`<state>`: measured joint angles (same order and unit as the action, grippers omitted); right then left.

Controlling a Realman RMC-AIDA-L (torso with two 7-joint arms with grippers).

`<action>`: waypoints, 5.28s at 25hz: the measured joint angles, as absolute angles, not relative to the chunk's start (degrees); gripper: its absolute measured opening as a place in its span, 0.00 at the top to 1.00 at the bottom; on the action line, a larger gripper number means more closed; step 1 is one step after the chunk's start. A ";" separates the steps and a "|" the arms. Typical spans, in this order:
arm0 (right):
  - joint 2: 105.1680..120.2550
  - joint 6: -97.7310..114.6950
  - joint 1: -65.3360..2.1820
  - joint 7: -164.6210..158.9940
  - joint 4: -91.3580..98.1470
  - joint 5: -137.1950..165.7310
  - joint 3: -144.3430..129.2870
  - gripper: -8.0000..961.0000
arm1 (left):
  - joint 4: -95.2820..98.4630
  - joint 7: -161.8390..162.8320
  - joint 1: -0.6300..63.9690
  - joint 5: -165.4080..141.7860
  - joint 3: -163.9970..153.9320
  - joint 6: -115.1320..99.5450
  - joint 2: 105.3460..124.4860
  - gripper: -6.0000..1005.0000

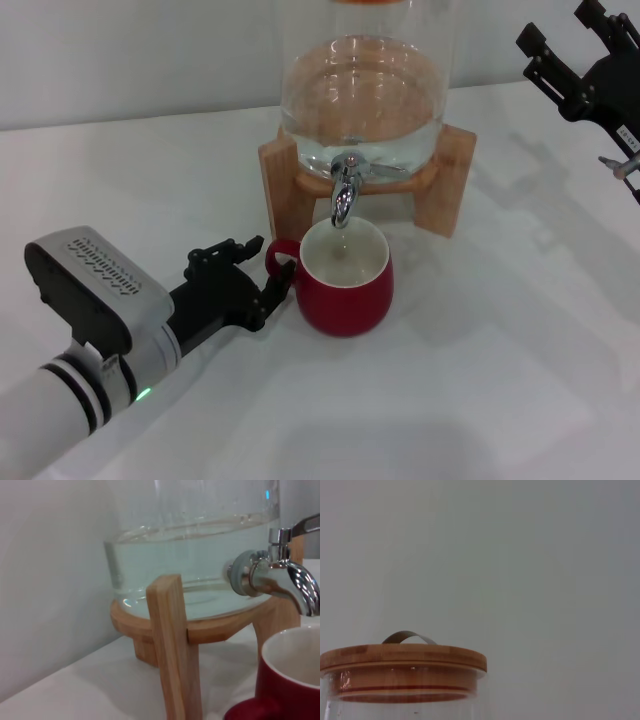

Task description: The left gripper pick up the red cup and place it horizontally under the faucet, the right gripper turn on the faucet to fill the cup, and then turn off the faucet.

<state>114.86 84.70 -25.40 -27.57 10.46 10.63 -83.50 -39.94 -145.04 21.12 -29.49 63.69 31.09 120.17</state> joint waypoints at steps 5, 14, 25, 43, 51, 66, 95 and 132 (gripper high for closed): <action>114.87 84.48 -25.40 -27.53 10.46 10.63 -83.49 0.13 | -40.35 -145.74 20.14 -29.13 63.09 31.09 120.12 0.52; 114.97 84.45 -25.40 -27.51 10.46 10.63 -83.90 0.13 | -41.51 -146.62 18.68 -29.02 62.98 31.03 120.06 0.52; 114.87 84.46 -25.40 -27.51 10.46 10.63 -83.93 0.13 | -41.98 -146.61 17.57 -29.00 63.02 31.02 120.09 0.52; 114.87 84.37 -25.40 -27.51 10.46 11.37 -84.02 0.13 | -42.88 -147.13 14.36 -29.00 62.95 31.03 120.15 0.52; 114.87 84.37 -25.40 -27.51 10.46 11.99 -84.02 0.13 | -42.89 -147.13 14.24 -29.00 63.32 30.87 120.14 0.52; 114.69 84.05 -25.78 -27.51 10.46 11.98 -83.66 0.13 | -42.32 -149.50 14.16 -25.13 63.74 30.45 120.00 0.52; 114.47 83.84 -26.23 -27.51 10.46 11.37 -82.16 0.13 | -40.85 -153.62 13.32 -24.53 76.83 30.68 119.80 0.52; 114.85 87.64 -21.62 -34.21 10.46 12.75 -90.49 0.13 | -24.13 -160.30 3.10 -5.92 96.09 73.62 120.30 0.52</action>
